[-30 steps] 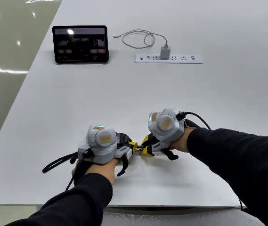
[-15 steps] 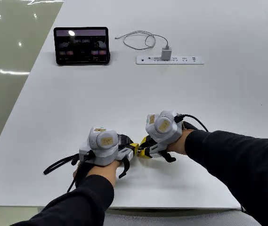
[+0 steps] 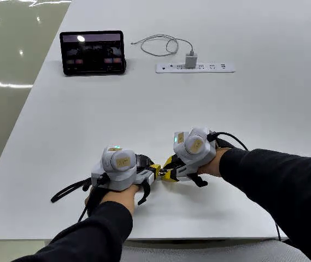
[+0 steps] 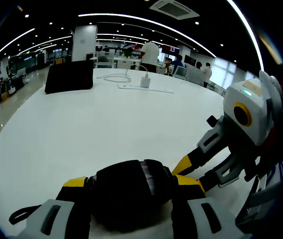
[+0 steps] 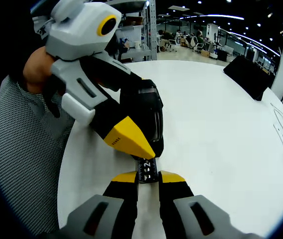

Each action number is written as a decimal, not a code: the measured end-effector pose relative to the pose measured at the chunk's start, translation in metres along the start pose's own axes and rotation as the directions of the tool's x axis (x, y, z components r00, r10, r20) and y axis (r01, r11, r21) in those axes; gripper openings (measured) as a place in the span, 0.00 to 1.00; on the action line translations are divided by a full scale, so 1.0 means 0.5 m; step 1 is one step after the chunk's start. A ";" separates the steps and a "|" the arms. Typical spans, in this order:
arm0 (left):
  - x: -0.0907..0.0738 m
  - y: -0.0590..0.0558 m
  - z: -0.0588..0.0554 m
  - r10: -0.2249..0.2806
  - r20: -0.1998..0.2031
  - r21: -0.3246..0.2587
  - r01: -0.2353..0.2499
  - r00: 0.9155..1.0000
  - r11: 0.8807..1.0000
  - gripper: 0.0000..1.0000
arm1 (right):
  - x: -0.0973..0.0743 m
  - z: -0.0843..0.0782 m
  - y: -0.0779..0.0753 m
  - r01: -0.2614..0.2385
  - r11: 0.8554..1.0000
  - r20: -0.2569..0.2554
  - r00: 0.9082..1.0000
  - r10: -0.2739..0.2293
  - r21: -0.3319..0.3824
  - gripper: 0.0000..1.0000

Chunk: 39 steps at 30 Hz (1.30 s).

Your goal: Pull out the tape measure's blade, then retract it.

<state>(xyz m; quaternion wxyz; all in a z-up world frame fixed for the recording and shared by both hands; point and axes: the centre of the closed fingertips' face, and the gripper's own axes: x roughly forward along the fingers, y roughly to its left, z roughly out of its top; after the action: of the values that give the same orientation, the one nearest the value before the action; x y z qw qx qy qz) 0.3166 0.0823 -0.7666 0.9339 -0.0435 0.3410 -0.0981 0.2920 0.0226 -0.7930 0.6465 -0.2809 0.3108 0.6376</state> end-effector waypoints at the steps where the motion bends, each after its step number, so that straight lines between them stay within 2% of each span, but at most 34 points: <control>1: 0.000 0.000 0.000 0.000 -0.001 -0.001 0.000 1.000 1.000 0.62 | 0.000 0.000 0.000 0.000 1.000 -0.001 1.000 0.000 -0.001 0.11; 24: -0.004 0.000 -0.001 -0.016 -0.003 -0.016 0.016 1.000 1.000 0.62 | 0.019 0.031 0.000 0.005 1.000 0.009 1.000 -0.005 -0.006 0.10; 30: -0.003 0.000 -0.001 -0.016 -0.003 -0.015 0.016 1.000 1.000 0.62 | 0.017 0.030 0.001 0.001 1.000 0.004 1.000 -0.001 -0.009 0.11; 35: -0.003 0.000 -0.001 -0.019 -0.001 -0.013 0.019 1.000 1.000 0.62 | 0.014 0.029 0.003 0.005 0.999 0.003 1.000 -0.005 -0.053 0.12; 39: -0.003 0.000 -0.001 -0.019 -0.001 -0.013 0.019 1.000 1.000 0.62 | 0.007 0.013 0.000 -0.001 0.998 -0.017 1.000 0.000 -0.066 0.11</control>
<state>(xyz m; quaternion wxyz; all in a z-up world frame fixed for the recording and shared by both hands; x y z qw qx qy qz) 0.3152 0.0826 -0.7659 0.9325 -0.0529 0.3416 -0.1048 0.2921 0.0296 -0.7914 0.6341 -0.3073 0.2951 0.6452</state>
